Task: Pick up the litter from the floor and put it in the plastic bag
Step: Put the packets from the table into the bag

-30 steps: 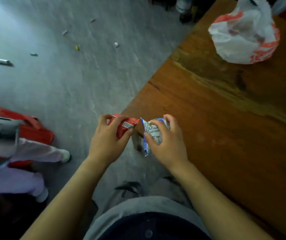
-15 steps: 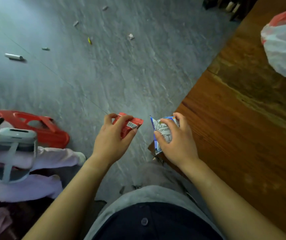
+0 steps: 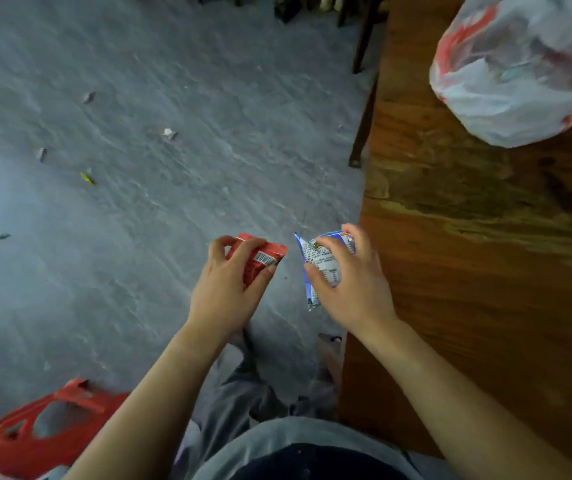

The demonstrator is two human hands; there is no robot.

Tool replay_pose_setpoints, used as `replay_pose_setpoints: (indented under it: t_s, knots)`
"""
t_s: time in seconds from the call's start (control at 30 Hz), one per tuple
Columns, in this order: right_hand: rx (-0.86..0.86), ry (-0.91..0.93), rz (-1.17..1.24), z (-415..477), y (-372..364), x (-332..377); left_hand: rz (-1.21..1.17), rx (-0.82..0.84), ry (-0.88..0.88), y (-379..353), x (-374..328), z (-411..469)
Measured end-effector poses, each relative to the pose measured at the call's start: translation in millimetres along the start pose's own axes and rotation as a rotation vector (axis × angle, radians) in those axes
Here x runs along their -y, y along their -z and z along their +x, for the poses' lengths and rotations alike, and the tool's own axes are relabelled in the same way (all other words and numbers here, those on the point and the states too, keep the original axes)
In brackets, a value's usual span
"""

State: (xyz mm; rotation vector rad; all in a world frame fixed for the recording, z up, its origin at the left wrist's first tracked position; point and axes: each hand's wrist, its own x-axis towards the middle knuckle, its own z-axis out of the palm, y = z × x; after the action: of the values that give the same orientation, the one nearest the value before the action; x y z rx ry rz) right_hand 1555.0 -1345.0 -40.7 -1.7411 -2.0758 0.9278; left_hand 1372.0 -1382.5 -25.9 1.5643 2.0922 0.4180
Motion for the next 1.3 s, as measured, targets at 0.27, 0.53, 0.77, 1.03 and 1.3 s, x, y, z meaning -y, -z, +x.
replay_pose_setpoints:
  t_s: [0.27,0.53,0.77,1.03,1.3]
  knots:
    - [-0.258,-0.262,-0.023,63,-25,67,0.004,0.154,-0.338,57,32,129]
    - [-0.436,-0.326,0.009,113,-14,109,-0.003,0.150,-0.417,100,32,214]
    - [-0.618,-0.435,-0.003,144,30,73,-0.021,0.274,-0.566,78,-39,278]
    - [-0.770,-0.523,0.051,209,122,-4,0.040,0.333,-0.734,39,-164,358]
    - [-0.910,-0.727,0.075,234,192,-69,0.174,0.464,-0.992,-22,-273,405]
